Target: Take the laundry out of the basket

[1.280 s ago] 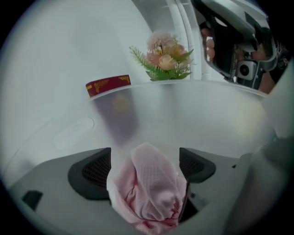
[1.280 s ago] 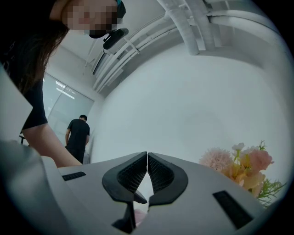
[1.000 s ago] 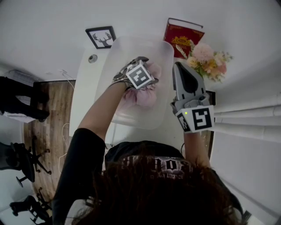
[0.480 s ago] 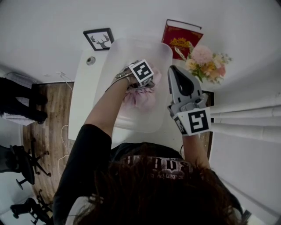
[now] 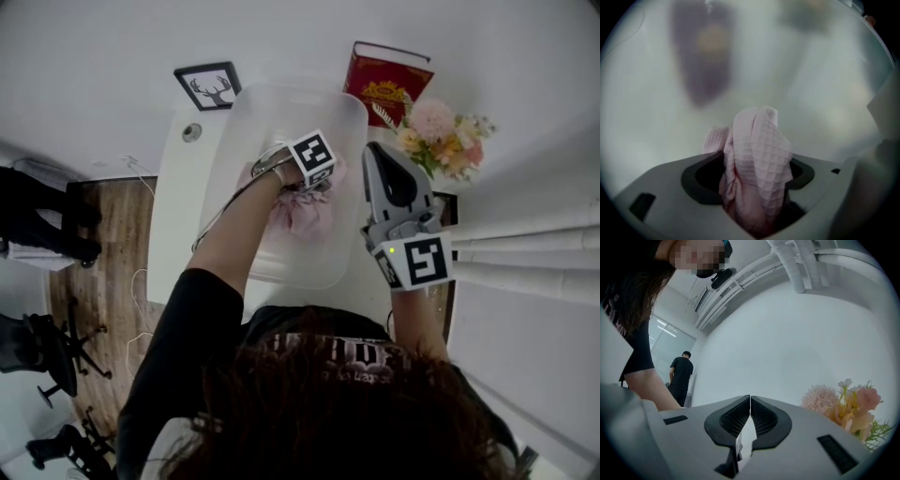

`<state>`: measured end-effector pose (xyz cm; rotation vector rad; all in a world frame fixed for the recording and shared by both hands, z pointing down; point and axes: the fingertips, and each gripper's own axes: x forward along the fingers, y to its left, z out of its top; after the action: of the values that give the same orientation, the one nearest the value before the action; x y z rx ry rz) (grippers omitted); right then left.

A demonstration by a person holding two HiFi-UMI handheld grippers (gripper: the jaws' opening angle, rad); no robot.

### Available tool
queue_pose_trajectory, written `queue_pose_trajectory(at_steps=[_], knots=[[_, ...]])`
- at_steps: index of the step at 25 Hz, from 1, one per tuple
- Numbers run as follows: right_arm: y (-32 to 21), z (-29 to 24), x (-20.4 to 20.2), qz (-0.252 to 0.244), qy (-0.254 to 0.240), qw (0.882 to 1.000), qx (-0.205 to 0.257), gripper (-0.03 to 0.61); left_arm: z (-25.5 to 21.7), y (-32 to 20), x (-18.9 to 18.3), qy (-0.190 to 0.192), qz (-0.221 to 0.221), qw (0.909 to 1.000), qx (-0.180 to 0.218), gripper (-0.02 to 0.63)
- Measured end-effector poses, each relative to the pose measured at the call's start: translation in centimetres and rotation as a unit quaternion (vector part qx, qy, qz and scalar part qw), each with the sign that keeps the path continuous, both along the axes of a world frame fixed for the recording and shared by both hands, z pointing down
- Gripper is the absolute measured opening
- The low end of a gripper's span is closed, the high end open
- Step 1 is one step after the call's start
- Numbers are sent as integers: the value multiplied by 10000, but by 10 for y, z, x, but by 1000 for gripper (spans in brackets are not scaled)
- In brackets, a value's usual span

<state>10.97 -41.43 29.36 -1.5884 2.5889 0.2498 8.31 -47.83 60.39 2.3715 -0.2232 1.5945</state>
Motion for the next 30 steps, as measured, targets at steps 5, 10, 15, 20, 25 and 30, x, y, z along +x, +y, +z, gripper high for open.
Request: queue_pose_trajectory(at_steps=[5, 10, 15, 20, 25, 30], knots=[[-1, 0, -1, 4, -23, 10000, 8, 28, 3, 4, 2, -83, 155, 9998, 57, 269], [1, -2, -1, -9, -23, 10000, 55, 28, 5, 6, 0, -212, 237, 9994, 123, 186], [6, -2, -1, 18, -17, 10000, 74, 28, -1, 9, -4, -161, 233, 9992, 274, 148], [9, -3, 0, 3, -26, 9999, 112, 28, -13, 6, -3, 40, 99, 9984, 560, 135], [9, -4, -5, -32, -1, 9999, 108, 28, -43, -10, -8, 481, -222, 9938, 973, 130], [7, -7, -11, -107, 5, 9998, 150, 29, -76, -18, -14, 802, -459, 9865, 1349, 129]])
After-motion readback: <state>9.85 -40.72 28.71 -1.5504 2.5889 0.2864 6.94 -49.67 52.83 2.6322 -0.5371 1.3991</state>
